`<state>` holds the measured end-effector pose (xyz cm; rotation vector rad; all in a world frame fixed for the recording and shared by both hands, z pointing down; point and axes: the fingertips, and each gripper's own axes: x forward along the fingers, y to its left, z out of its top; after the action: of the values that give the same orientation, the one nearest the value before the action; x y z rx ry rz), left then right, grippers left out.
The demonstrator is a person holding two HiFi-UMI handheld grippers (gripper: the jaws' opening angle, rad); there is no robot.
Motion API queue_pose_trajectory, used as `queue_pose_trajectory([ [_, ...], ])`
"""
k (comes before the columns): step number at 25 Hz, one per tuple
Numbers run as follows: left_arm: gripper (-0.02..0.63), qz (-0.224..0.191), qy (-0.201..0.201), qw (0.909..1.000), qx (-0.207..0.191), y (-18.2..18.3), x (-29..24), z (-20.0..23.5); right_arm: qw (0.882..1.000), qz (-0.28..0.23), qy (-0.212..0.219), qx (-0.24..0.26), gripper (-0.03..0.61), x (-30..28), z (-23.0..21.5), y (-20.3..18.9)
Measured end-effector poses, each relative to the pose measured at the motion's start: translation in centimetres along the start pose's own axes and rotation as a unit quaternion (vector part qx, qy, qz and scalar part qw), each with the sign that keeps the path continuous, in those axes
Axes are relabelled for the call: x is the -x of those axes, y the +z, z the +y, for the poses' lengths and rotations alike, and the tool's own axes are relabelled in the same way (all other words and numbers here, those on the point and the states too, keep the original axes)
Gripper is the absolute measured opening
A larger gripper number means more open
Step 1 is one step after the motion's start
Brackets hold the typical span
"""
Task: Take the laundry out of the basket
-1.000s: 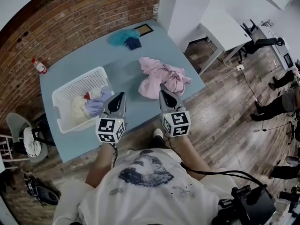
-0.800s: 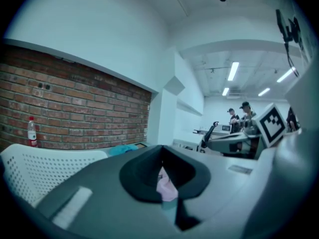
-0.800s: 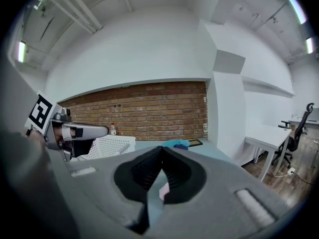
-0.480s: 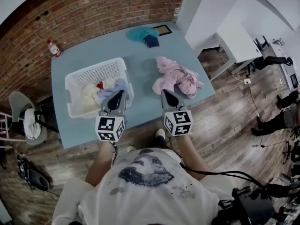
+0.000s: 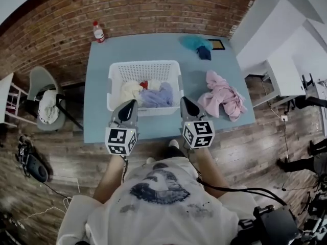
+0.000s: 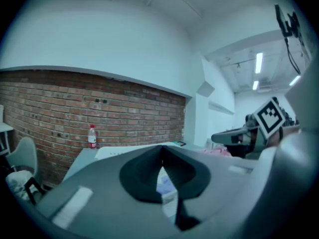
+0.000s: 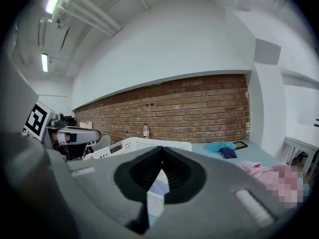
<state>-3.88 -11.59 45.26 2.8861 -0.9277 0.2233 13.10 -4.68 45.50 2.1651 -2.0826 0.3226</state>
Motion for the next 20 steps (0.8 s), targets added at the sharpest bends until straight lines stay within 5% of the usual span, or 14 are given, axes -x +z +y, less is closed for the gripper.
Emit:
queue_pose_trajectory([
  [12,-0.009,0.016,0.081,0.9962,0.026,-1.5,0.7,9.8,0.992,0.063,0.103,0.04,0.002,-10.9,5.9,0.9],
  [17,-0.009,0.029,0.088,0.9951,0.034,-1.6,-1.4,12.6,0.976,0.136,0.163,0.043,0.076,-15.4,6.9,0.0],
  [20,-0.009,0.036,0.088,0.9945,0.043,-1.5,-2.7,13.7,0.959,0.187,0.21,0.04,0.204,-17.3,7.5,-0.6],
])
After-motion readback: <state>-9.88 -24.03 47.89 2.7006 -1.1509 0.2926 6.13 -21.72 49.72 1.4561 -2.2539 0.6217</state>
